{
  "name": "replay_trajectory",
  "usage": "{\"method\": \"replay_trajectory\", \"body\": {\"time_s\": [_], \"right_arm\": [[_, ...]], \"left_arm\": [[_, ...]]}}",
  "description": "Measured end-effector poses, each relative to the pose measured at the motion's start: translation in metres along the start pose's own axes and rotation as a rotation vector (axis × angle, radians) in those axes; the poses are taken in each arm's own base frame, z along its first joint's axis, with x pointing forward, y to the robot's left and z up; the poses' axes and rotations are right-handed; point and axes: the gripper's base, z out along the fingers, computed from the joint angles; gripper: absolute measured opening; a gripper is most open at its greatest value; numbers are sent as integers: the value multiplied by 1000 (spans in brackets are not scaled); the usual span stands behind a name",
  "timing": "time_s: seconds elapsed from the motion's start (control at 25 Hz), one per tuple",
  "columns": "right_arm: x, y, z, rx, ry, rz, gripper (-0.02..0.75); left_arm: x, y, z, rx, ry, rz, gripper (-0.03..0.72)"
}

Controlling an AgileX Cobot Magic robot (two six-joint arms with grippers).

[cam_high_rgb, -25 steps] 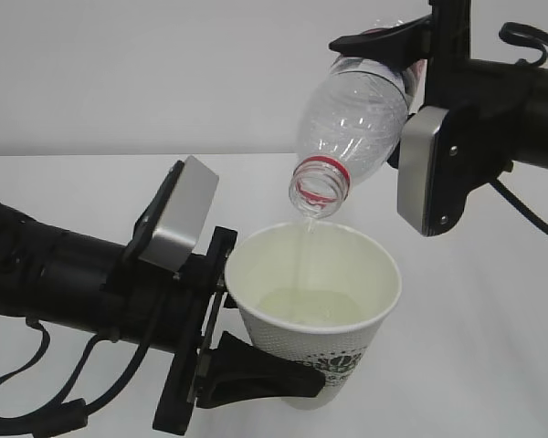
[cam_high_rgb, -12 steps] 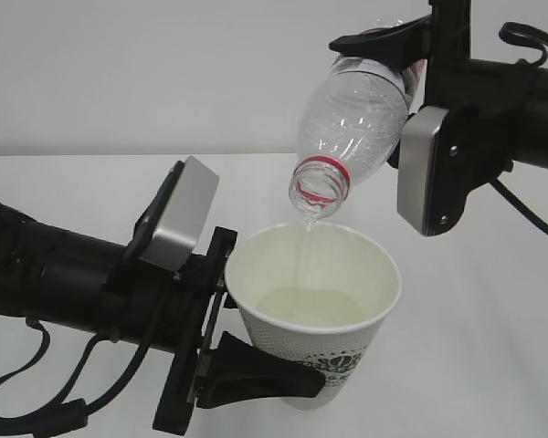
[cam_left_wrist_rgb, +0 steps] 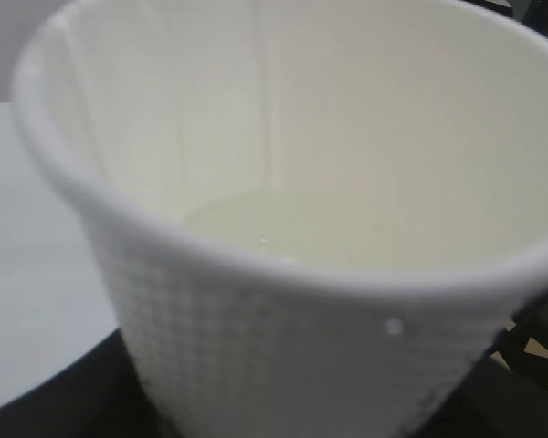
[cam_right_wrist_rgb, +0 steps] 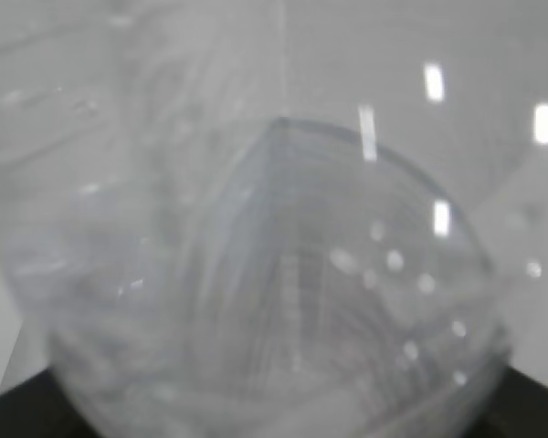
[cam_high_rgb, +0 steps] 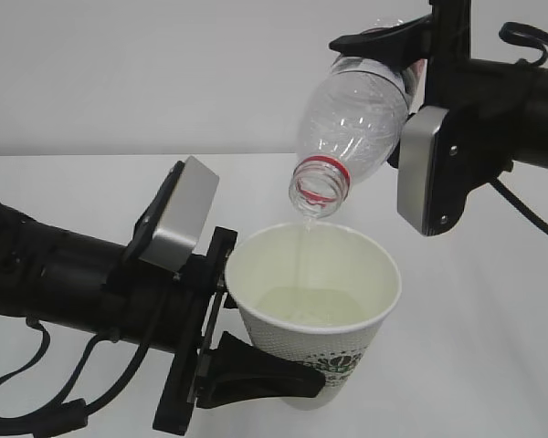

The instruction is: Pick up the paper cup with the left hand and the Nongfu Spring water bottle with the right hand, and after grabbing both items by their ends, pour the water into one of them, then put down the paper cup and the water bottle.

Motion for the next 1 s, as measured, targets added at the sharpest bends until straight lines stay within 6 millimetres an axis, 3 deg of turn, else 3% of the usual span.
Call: {"method": "replay_trajectory", "body": {"time_s": [1.0], "right_arm": [[0,-1,0,4,2,-12,492]], "left_arm": [[0,0,0,-3,4,0,475]]}}
